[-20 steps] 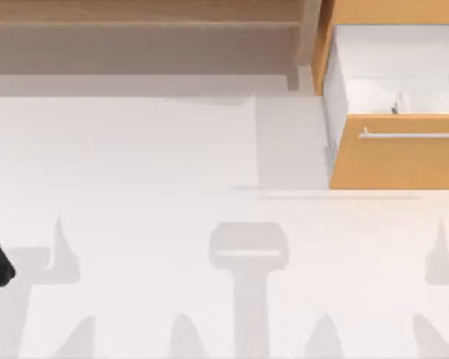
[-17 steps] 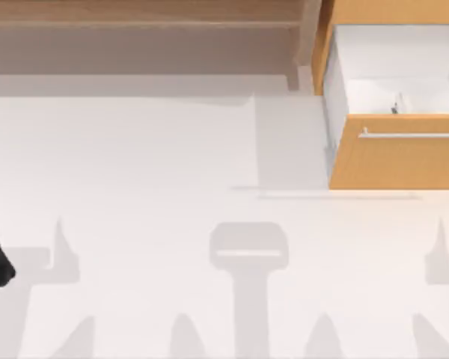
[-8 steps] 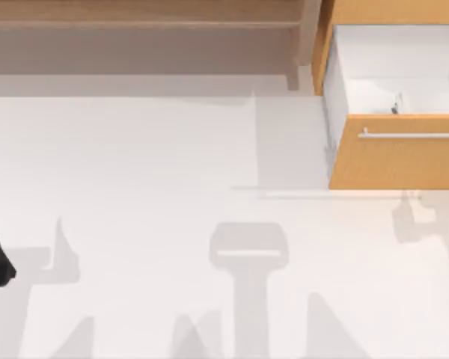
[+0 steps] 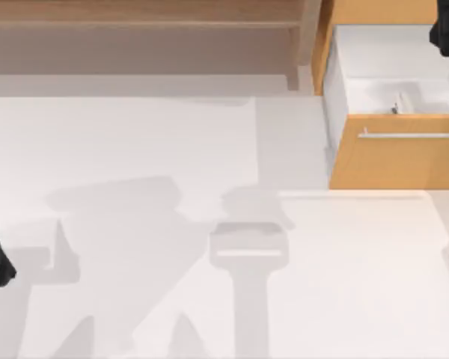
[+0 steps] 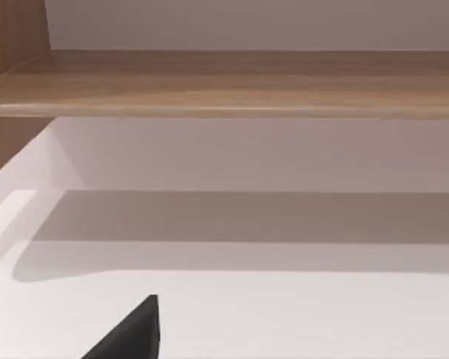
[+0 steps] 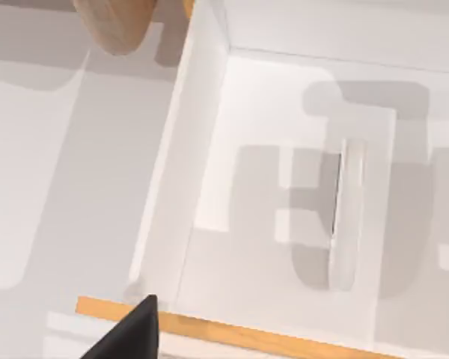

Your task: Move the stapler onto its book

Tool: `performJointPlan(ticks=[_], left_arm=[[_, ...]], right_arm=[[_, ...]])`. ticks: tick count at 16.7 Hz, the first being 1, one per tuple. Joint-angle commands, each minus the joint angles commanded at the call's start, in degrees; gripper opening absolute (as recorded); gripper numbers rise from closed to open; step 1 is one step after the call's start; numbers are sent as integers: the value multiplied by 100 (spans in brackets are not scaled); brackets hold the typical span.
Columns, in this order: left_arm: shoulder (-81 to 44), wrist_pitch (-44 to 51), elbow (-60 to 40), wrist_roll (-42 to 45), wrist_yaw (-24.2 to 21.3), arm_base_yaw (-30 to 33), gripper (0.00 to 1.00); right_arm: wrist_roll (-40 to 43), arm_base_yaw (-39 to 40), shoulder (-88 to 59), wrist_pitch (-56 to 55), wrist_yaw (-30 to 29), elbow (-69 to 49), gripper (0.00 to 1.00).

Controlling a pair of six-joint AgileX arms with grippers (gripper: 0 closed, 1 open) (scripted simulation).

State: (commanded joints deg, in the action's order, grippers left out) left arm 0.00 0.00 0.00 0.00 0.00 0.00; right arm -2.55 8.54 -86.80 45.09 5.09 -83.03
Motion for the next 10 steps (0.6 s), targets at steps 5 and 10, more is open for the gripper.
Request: performJointPlan(ticks=[5,10], left_arm=[[0,0,0,0,0,0,100],[0,0,0,0,0,0,100]], right_arm=[[-29,-62,-3067,1622,-286,-2599,100],[-192,-102,-4867,2620,-526,-4124,100]])
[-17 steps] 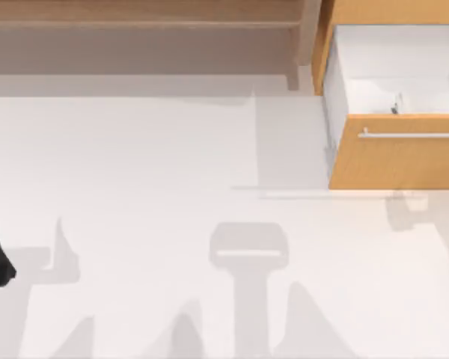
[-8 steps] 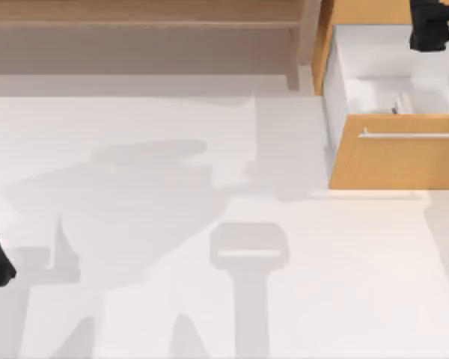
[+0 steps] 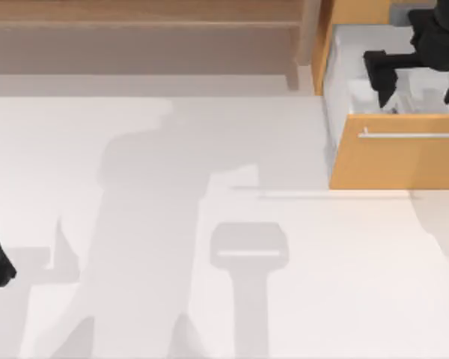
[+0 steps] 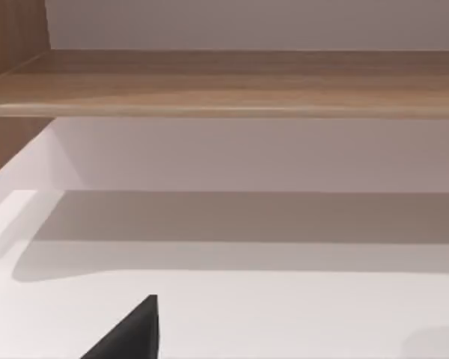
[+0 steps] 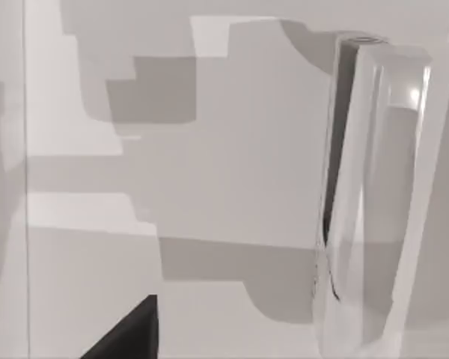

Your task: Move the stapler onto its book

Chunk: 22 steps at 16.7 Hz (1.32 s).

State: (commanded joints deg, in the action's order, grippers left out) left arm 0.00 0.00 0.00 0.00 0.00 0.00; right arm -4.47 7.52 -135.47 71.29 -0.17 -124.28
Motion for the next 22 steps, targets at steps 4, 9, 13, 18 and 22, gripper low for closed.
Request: performJointPlan(ticks=[4,9,13,18,22], left_arm=[[0,0,0,0,0,0,100],[0,0,0,0,0,0,100],[0,0,0,0,0,0,100],[0,0,0,0,0,0,100],[0,0,0,0,0,0,100]], right_arm=[[-80,-3,-361,187,-45,-370,100],[-76,28,-357,172,-38,-345,100],[-97,26,-260,14,-45,-107,100],[-100,24,-266,-327,-54,260,100],[-87,16,-438,-621,-56,363,100]])
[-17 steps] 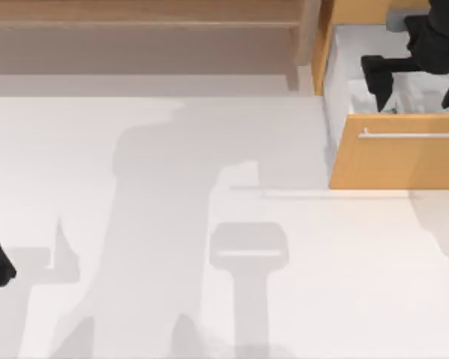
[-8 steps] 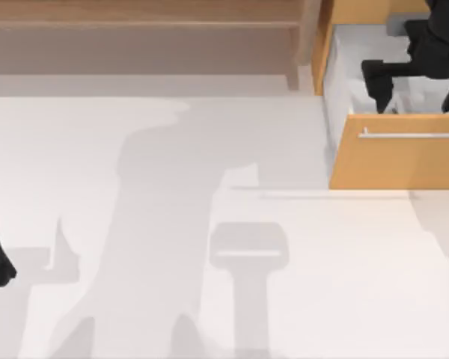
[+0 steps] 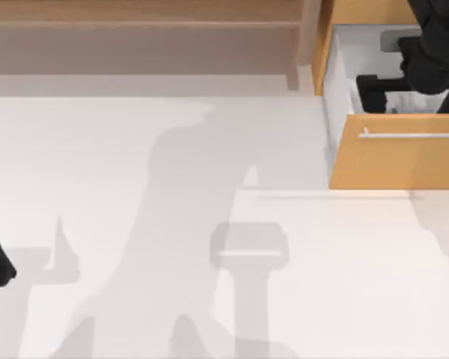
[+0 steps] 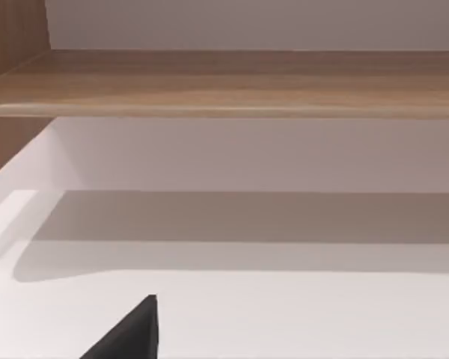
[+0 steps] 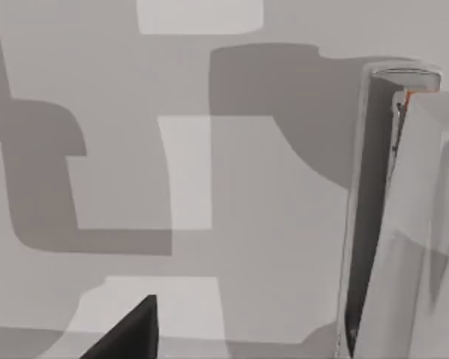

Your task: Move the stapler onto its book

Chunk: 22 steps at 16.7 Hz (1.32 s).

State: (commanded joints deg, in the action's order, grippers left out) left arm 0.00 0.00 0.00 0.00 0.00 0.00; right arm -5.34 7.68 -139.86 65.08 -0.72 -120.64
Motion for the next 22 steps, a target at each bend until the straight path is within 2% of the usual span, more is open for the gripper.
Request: performJointPlan(ticks=[7,20,22], left_arm=[[0,0,0,0,0,0,100],[0,0,0,0,0,0,100],[0,0,0,0,0,0,100]], right_arm=[[4,-17,-145,-141,7,-7,100],[4,-17,-145,-141,7,-7,2],[4,-17,-145,-141,7,-7,0]])
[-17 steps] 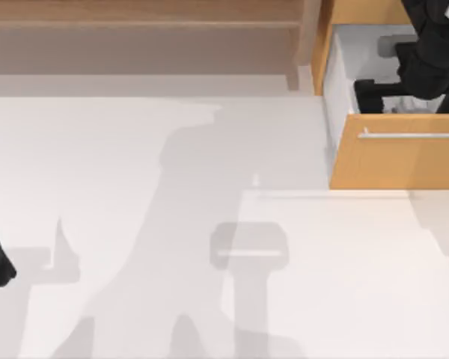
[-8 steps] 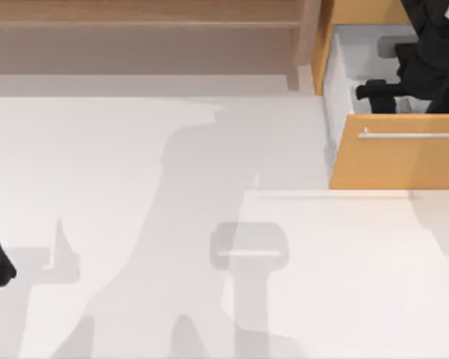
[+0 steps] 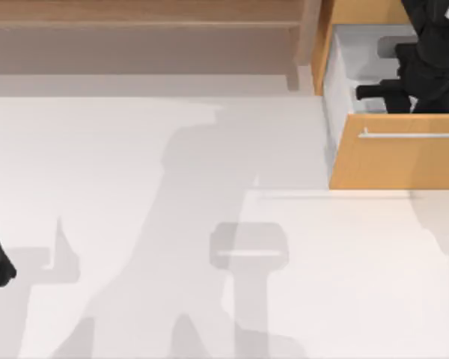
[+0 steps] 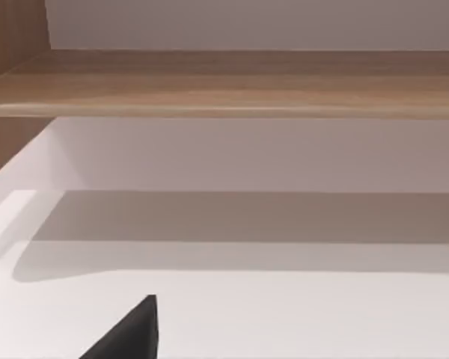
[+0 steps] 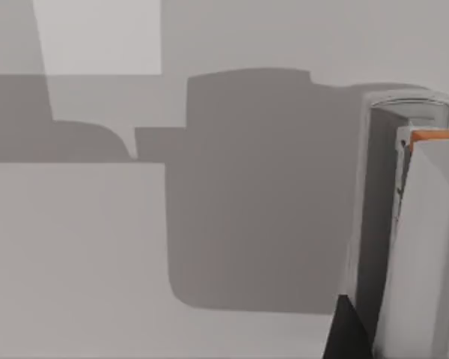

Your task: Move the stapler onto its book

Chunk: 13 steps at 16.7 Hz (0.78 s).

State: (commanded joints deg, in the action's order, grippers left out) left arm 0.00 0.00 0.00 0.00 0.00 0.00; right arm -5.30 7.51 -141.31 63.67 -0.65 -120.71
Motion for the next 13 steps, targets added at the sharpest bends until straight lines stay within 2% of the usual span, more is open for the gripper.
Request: performJointPlan(ticks=[9,13], left_arm=[[0,0,0,0,0,0,100],[0,0,0,0,0,0,100]], right_arm=[[-17,11,59,14,12,10,0],[-195,-11,763,36,178,347,0]])
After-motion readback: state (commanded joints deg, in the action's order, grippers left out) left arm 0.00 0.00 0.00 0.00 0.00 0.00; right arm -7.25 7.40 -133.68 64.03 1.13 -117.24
